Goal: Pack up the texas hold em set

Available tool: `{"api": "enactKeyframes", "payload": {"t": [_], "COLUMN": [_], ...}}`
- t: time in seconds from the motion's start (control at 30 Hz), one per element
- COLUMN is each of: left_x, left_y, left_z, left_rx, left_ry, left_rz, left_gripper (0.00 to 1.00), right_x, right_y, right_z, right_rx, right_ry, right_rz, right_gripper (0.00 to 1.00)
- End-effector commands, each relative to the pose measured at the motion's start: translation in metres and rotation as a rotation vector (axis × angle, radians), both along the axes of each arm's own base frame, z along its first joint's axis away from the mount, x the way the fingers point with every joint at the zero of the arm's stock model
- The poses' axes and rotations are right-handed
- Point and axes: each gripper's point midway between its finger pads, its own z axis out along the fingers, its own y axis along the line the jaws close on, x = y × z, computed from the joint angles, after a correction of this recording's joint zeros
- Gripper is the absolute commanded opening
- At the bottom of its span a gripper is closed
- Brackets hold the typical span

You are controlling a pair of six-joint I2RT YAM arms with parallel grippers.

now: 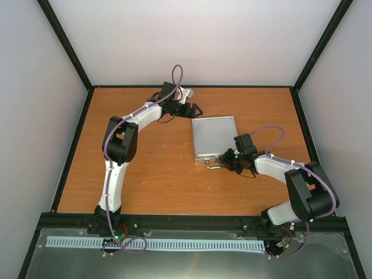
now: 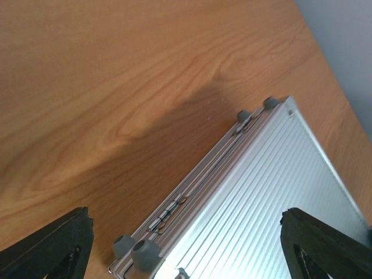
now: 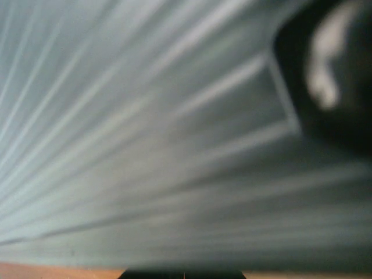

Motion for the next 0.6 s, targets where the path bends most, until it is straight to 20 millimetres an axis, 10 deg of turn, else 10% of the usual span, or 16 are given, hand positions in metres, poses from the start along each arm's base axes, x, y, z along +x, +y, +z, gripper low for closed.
{"api": "enactKeyframes", "payload": {"t": [0.0,0.57], "left_x": [0.005,-0.028], "left_y": [-0.017,-0.025], "left_z": [0.009,-0.026], "left_rx": [-0.066,-0.08], "left_ry": [-0.053,0.044], "left_rz": [-0.074,-0.141], "left_gripper": [0.89,0.82], "right_x": [0.015,0.001], "right_y": [0.007,0.0], "right_z": [-0.002,0.009], "right_rx": [-0.001,-0.067], "right_ry": [-0.05,-0.038], "right_rz": [-0.03,-0.038], "right_gripper": [0.03,0.03]}}
